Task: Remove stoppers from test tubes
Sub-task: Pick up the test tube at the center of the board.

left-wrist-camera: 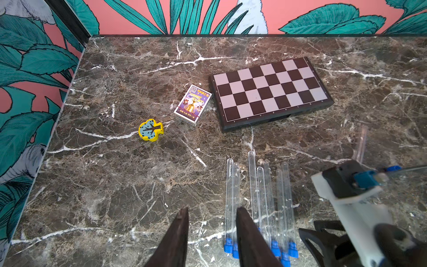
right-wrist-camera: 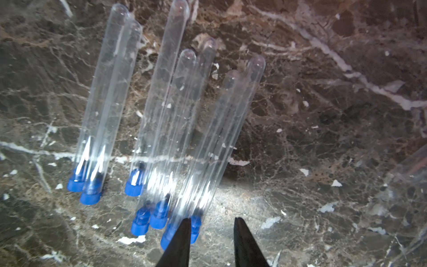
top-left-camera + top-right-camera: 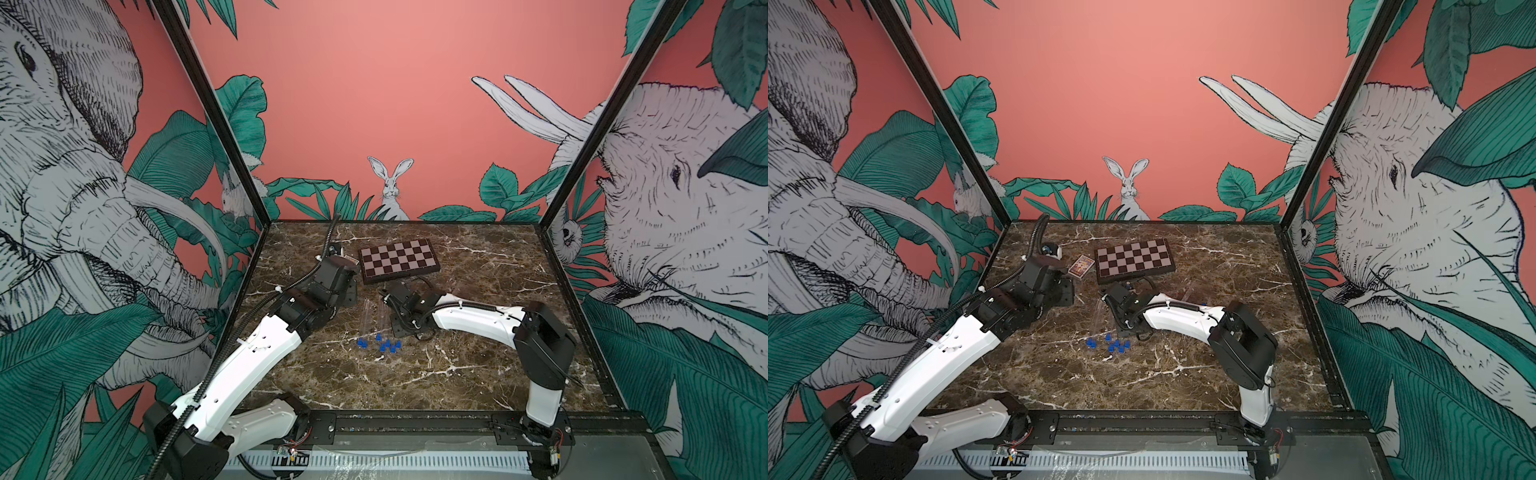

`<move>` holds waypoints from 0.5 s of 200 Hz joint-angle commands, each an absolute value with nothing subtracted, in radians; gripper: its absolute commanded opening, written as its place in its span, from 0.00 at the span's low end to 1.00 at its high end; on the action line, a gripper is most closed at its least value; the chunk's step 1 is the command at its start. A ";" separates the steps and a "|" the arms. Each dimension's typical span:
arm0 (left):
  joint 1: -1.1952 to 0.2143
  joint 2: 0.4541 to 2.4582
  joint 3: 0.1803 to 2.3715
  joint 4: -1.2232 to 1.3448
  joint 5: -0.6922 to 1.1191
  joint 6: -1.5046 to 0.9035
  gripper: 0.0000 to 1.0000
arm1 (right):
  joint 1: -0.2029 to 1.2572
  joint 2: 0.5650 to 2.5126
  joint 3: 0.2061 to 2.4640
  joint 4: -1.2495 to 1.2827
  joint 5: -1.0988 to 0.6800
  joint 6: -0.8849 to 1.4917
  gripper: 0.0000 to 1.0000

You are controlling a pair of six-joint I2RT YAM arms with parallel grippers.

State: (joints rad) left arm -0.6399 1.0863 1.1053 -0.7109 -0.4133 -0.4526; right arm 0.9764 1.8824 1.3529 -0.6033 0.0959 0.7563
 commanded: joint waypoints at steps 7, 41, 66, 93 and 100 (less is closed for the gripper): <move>-0.633 1.052 1.085 -0.698 -0.439 -0.465 0.37 | 0.978 1.915 1.382 -0.641 0.133 0.787 0.30; -0.632 1.048 1.080 -0.695 -0.439 -0.461 0.37 | 0.979 1.947 1.395 -0.639 0.120 0.789 0.29; -0.632 1.043 1.077 -0.695 -0.437 -0.461 0.37 | 0.980 1.964 1.405 -0.637 0.115 0.792 0.29; -0.632 1.040 1.074 -0.695 -0.435 -0.461 0.37 | 0.980 1.977 1.410 -0.640 0.118 0.792 0.29; -0.632 1.038 1.074 -0.695 -0.435 -0.460 0.37 | 0.980 1.982 1.413 -0.645 0.120 0.792 0.28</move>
